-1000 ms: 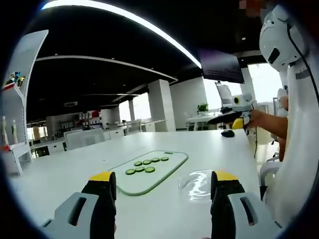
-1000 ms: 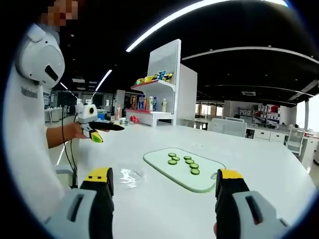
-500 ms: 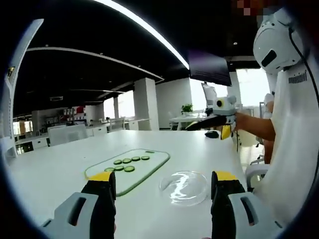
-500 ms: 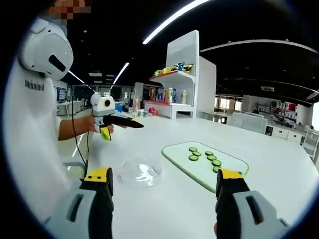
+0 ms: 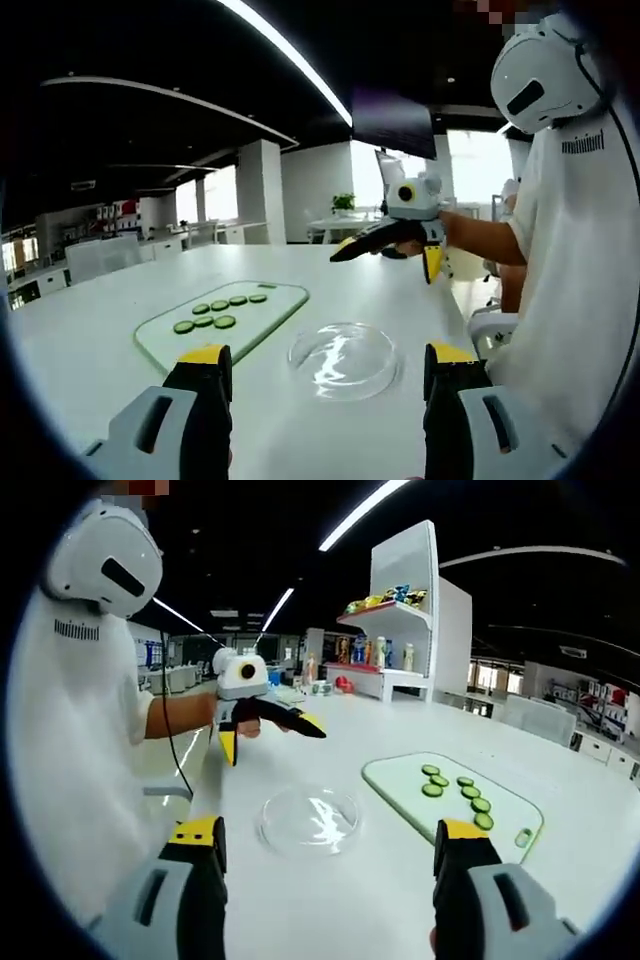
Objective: Open the petri dish lid, add cucumber slices into the petri dish, and close the lid
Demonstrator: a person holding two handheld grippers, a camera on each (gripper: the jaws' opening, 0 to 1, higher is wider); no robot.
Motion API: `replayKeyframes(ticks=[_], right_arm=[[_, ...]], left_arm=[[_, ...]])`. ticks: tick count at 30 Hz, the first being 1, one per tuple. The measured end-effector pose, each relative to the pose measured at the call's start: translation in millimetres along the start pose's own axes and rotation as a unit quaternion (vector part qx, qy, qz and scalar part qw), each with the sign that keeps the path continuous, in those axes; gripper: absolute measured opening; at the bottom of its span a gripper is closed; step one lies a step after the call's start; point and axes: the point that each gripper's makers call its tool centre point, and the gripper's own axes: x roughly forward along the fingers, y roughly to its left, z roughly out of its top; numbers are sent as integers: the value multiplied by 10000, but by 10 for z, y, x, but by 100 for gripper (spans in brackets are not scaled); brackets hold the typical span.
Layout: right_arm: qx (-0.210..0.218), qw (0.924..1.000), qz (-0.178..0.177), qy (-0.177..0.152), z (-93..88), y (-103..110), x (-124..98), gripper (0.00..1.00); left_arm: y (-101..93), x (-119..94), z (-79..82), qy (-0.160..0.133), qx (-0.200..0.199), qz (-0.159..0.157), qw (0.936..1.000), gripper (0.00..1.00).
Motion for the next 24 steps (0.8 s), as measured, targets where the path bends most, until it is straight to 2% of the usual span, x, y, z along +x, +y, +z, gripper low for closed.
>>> replayKeyframes(ticks=[11,24], right_arm=[[-107,9986,447,260,-116,105,170,86],[-210,9959,720,498,-234,114,329,86]], left_arm=[[-64,103,-101,218,66,-318,9992,79],[-85,166,-209,379,75,-562,9977,79]])
